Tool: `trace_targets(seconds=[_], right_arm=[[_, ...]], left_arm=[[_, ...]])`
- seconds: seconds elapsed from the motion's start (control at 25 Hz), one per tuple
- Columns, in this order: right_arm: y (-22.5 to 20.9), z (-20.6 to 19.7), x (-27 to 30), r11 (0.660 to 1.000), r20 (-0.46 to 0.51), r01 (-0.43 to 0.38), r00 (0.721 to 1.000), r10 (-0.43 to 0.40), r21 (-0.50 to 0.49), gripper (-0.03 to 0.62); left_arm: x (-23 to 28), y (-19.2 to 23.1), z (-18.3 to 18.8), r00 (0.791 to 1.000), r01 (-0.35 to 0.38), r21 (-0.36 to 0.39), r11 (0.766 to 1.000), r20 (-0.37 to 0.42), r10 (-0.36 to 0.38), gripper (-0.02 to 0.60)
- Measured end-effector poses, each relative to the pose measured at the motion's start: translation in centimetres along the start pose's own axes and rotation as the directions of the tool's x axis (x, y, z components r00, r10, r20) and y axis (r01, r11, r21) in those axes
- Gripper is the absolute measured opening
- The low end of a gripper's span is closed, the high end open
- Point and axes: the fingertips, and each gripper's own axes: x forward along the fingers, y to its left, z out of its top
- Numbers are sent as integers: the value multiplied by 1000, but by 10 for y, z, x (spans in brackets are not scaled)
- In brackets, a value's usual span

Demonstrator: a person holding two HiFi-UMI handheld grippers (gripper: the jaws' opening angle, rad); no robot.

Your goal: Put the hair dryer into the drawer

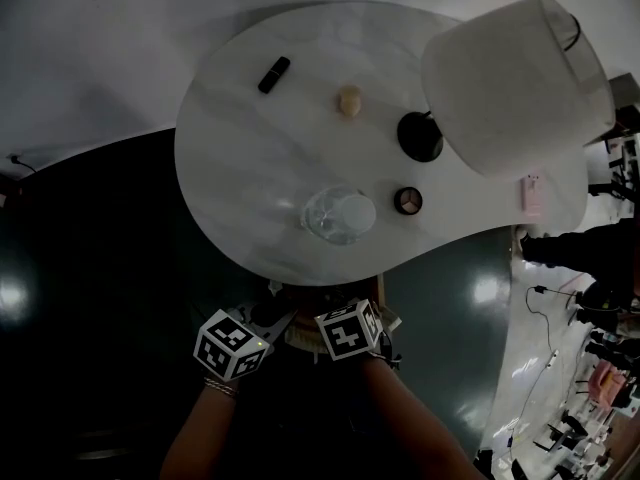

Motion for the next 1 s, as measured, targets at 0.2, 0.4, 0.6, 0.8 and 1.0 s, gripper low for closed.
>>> trace_targets(seconds=[0.2, 0.4, 0.6, 0.8, 1.0], right_arm=[[-2, 6, 5, 997, -23, 59, 998, -60, -46, 215], [-3, 16, 13, 991, -15, 101, 995, -103, -83, 215], [-1, 16, 22, 984, -21, 132, 991, -135, -119, 216], [4, 13, 28, 986, -22, 122, 992, -125, -117, 221], [6, 2, 39, 983, -62, 104, 991, -115, -153, 233]], left_arm=[[0, 2, -1, 1000, -1, -6, 1000, 5, 1, 8], [-1, 4, -2, 1000, 1, -13, 1000, 9, -1, 8], [-4, 7, -5, 1000, 7, -32, 999, 15, -6, 8], [-7, 13, -11, 1000, -3, -42, 999, 12, 3, 8], [-8, 17, -17, 1000, -8, -47, 999, 0, 8, 8]])
